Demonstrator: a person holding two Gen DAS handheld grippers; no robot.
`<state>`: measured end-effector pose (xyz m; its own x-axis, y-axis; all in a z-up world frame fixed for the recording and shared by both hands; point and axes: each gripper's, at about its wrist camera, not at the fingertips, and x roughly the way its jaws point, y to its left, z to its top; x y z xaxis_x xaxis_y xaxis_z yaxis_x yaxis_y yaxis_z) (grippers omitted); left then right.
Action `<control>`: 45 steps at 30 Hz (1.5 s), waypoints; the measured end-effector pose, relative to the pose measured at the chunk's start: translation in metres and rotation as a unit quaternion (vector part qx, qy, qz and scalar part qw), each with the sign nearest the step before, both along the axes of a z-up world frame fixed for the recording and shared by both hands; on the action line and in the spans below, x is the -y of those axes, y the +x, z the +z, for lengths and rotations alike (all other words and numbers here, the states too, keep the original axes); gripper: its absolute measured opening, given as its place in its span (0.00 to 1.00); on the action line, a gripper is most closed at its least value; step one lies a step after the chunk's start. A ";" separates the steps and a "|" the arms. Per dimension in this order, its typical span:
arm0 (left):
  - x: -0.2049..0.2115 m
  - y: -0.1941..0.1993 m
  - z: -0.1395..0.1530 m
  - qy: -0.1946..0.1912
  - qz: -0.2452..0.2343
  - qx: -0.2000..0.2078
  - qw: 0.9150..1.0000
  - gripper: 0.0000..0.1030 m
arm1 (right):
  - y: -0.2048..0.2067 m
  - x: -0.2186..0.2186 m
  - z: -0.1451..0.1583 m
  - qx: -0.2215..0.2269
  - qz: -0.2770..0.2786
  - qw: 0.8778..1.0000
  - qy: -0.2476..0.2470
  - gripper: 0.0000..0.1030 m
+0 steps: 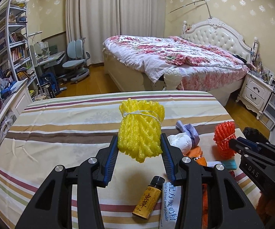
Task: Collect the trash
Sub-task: 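Grasp and lift the red foam net with the right tool while the left tool holds the yellow net, then carry both nets over the black bin and open both tools to drop them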
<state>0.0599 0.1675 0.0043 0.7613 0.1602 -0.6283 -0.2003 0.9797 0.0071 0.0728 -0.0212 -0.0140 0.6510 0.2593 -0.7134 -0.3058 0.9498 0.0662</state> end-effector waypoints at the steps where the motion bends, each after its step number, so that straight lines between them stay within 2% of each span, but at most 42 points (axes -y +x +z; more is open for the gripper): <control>1: -0.001 0.000 -0.002 0.000 0.003 -0.002 1.000 0.43 | 0.001 -0.001 0.000 0.001 0.001 1.000 -0.002 0.24; 2: -0.004 0.001 -0.004 0.000 0.006 -0.005 1.000 0.43 | 0.001 -0.002 -0.001 0.001 0.001 1.000 -0.002 0.27; 4: -0.007 -0.001 -0.009 -0.001 0.012 -0.009 1.000 0.43 | 0.003 -0.004 -0.002 0.001 0.000 1.000 -0.005 0.44; 5: -0.009 -0.002 -0.012 -0.001 0.015 -0.012 1.000 0.43 | 0.004 -0.005 -0.004 0.001 0.000 1.000 -0.007 0.47; 9: -0.017 -0.003 -0.021 -0.001 0.023 -0.024 0.999 0.43 | 0.013 -0.007 -0.011 -0.010 0.000 1.000 -0.011 0.55; 15: -0.029 -0.003 -0.031 -0.007 0.031 -0.035 0.999 0.43 | 0.024 -0.015 -0.022 -0.025 0.005 0.999 -0.025 0.57; 17: -0.029 -0.003 -0.032 -0.008 0.032 -0.036 0.999 0.42 | 0.028 -0.018 -0.026 -0.039 0.011 0.999 -0.027 0.56; 18: -0.029 -0.004 -0.032 -0.008 0.032 -0.036 0.999 0.42 | 0.028 -0.018 -0.029 -0.045 0.012 0.999 -0.026 0.52; 19: -0.029 -0.004 -0.032 -0.008 0.032 -0.035 0.999 0.42 | 0.029 -0.019 -0.031 -0.049 0.012 0.998 -0.026 0.39; 21: -0.029 -0.004 -0.033 -0.007 0.030 -0.034 0.999 0.43 | 0.029 -0.018 -0.034 -0.055 0.011 0.998 -0.026 0.30; 33: -0.021 -0.005 -0.032 -0.006 0.022 -0.028 0.999 0.42 | 0.018 -0.014 -0.025 -0.036 0.005 0.999 -0.019 0.23; 45: 0.016 -0.013 -0.013 -0.003 -0.015 0.006 1.000 0.42 | -0.012 0.031 0.008 0.010 -0.032 0.999 -0.006 0.22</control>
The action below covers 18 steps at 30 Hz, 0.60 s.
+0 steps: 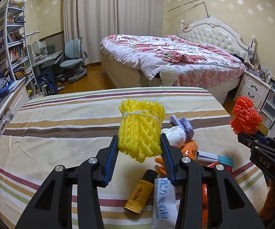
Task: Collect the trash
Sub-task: 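Carry both nets over the black bin and open both tools to drop them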
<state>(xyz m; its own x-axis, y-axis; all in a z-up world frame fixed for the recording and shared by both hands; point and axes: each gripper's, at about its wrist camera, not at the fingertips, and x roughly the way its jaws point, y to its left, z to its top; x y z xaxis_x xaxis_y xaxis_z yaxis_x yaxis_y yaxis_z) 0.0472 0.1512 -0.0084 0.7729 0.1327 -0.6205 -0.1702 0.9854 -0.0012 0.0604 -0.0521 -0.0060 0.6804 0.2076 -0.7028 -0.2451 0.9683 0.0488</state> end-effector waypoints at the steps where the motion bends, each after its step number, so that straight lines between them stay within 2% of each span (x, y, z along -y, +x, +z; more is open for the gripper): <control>1: 0.005 0.000 0.002 0.000 -0.007 0.002 1.000 0.42 | -0.004 0.006 0.003 0.005 -0.006 1.000 -0.001 0.22; 10: 0.078 0.003 0.014 -0.001 -0.086 0.022 0.996 0.42 | -0.024 0.071 0.013 0.029 -0.072 0.997 -0.012 0.22; 18: 0.147 0.014 0.005 0.007 -0.153 0.022 0.988 0.42 | -0.026 0.127 0.004 0.036 -0.131 0.991 -0.021 0.22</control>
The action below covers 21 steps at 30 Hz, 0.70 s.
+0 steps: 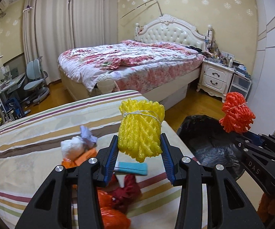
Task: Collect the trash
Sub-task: 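Carry both nets over the black bin and open both tools to drop them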
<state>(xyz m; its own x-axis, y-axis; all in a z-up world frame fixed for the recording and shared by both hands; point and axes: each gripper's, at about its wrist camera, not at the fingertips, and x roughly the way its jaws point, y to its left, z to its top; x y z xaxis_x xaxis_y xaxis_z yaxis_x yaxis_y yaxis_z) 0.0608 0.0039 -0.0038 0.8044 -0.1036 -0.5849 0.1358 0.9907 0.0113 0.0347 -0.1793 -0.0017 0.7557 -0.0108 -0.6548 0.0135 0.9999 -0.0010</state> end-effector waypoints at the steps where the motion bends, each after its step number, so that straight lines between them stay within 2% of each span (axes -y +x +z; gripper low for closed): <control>1: 0.007 0.002 -0.002 0.000 -0.006 -0.001 1.000 0.42 | 0.001 0.006 -0.002 -0.001 -0.005 1.000 0.001 0.22; 12: 0.068 0.036 -0.023 0.018 -0.038 -0.018 0.999 0.42 | 0.021 0.055 -0.031 -0.014 -0.029 0.999 0.016 0.22; 21: 0.092 0.054 -0.037 0.032 -0.043 -0.034 0.998 0.42 | 0.033 0.079 -0.043 -0.021 -0.048 0.998 0.030 0.23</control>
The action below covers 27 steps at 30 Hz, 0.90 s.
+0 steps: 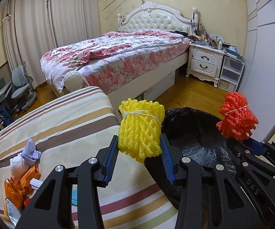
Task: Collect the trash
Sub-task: 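Carry both nets over the black bin and open both tools to drop them, then move both tools from the bin back over the trash pile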
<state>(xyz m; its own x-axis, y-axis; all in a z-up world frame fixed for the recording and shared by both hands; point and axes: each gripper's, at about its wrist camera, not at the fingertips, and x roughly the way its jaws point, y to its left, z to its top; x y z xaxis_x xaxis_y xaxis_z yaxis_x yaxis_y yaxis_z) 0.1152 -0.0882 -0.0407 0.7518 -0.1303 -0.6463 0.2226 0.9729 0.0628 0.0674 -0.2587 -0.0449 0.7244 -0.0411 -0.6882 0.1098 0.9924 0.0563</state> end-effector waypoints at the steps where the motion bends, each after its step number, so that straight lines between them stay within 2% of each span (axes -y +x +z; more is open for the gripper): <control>1: 0.001 0.001 -0.001 0.001 -0.001 -0.002 1.000 0.42 | 0.002 0.002 -0.001 -0.001 -0.002 1.000 0.001 0.23; 6: 0.010 0.009 -0.004 0.010 -0.007 -0.009 1.000 0.43 | 0.008 0.004 -0.005 -0.003 -0.009 1.000 0.001 0.23; 9: 0.013 0.012 -0.007 0.018 -0.007 -0.010 1.000 0.47 | 0.011 0.007 -0.007 -0.002 -0.015 1.000 0.001 0.25; 11: 0.014 0.013 -0.008 0.019 -0.005 -0.013 1.000 0.55 | 0.011 0.009 -0.008 -0.001 -0.020 1.000 0.001 0.31; 14: 0.013 0.013 -0.009 0.021 -0.002 -0.013 1.000 0.59 | 0.011 0.013 -0.010 -0.003 -0.027 1.000 0.001 0.38; 15: 0.013 0.013 -0.009 0.021 -0.001 -0.014 1.000 0.60 | 0.010 0.014 -0.010 -0.002 -0.030 1.000 0.001 0.43; 17: 0.013 0.012 -0.009 0.023 0.001 -0.012 1.000 0.63 | 0.009 0.016 -0.009 -0.002 -0.035 0.999 0.000 0.44; 27: 0.000 -0.005 0.001 0.023 0.008 -0.006 1.000 0.63 | -0.006 0.010 0.001 0.004 -0.037 0.999 -0.002 0.48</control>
